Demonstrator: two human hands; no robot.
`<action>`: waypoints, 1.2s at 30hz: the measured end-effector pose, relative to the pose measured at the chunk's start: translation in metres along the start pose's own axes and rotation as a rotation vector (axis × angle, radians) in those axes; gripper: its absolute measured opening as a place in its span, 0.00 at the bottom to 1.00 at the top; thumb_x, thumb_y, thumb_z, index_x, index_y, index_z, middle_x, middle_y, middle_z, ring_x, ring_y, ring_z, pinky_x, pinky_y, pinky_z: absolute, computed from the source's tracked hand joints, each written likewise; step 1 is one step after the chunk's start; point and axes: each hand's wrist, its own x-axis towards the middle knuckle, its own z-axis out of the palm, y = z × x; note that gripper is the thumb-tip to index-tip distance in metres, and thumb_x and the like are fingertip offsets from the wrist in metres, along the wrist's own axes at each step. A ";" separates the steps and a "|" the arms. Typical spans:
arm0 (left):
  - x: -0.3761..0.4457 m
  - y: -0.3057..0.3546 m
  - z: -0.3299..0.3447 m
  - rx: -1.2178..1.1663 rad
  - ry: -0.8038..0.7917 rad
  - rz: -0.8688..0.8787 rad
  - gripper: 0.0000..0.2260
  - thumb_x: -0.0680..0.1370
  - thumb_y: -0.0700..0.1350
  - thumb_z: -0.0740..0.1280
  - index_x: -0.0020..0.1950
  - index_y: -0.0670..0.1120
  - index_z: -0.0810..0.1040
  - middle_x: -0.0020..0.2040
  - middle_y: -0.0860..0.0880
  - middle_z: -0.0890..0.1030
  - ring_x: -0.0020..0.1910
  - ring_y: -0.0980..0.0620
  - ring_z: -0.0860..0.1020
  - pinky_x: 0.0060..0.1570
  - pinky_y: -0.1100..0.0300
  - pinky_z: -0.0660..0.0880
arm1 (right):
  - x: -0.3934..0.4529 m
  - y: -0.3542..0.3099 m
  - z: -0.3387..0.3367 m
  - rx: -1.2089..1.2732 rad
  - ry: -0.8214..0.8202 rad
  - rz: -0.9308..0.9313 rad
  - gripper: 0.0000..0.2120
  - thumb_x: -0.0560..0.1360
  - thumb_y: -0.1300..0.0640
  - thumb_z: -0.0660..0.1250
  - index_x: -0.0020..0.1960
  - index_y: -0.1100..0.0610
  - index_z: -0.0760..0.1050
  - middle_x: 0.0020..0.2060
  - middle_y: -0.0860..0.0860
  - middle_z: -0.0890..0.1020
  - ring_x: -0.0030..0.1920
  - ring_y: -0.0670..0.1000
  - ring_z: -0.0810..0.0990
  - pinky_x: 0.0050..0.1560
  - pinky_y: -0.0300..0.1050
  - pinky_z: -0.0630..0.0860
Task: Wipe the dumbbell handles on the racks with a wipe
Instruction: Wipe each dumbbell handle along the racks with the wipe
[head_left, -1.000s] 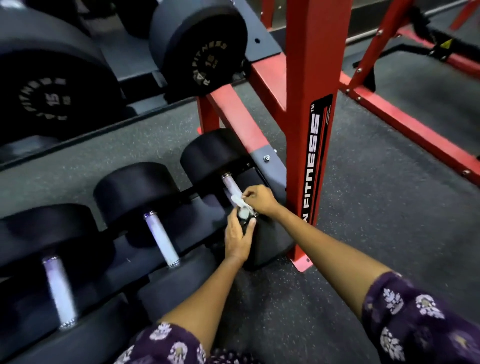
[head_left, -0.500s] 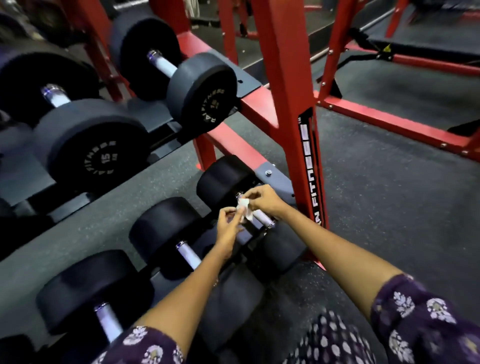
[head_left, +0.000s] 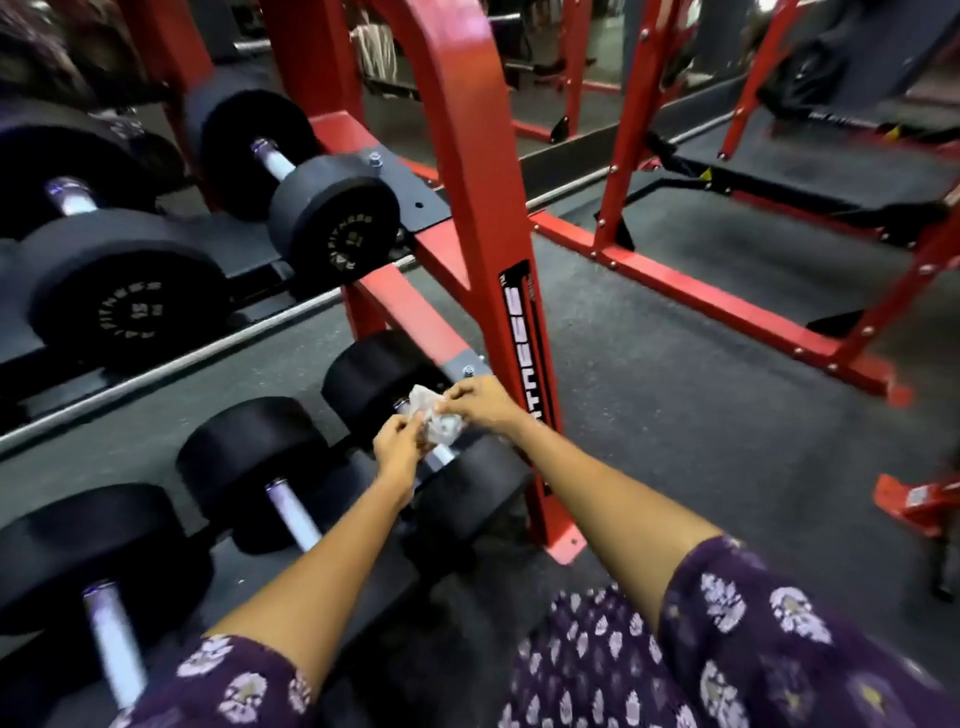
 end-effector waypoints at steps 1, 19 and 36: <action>-0.004 0.003 0.008 -0.022 0.014 -0.011 0.13 0.80 0.38 0.64 0.36 0.44 0.70 0.34 0.46 0.73 0.33 0.53 0.71 0.25 0.69 0.70 | -0.004 -0.002 -0.006 0.053 -0.024 0.052 0.09 0.69 0.71 0.70 0.49 0.71 0.78 0.19 0.42 0.75 0.21 0.36 0.72 0.26 0.27 0.68; -0.159 0.279 -0.043 -0.205 0.127 -0.173 0.14 0.76 0.28 0.59 0.36 0.42 0.76 0.32 0.47 0.78 0.35 0.51 0.74 0.35 0.63 0.74 | -0.103 -0.261 -0.055 0.659 -0.209 0.433 0.11 0.74 0.71 0.54 0.37 0.64 0.72 0.29 0.55 0.77 0.33 0.51 0.76 0.33 0.38 0.79; -0.283 0.390 -0.241 -0.232 0.658 0.090 0.15 0.73 0.25 0.68 0.34 0.43 0.73 0.26 0.54 0.76 0.33 0.55 0.74 0.41 0.63 0.74 | -0.155 -0.473 0.096 0.161 -0.898 0.091 0.04 0.75 0.62 0.62 0.44 0.57 0.76 0.37 0.51 0.79 0.39 0.50 0.76 0.39 0.41 0.75</action>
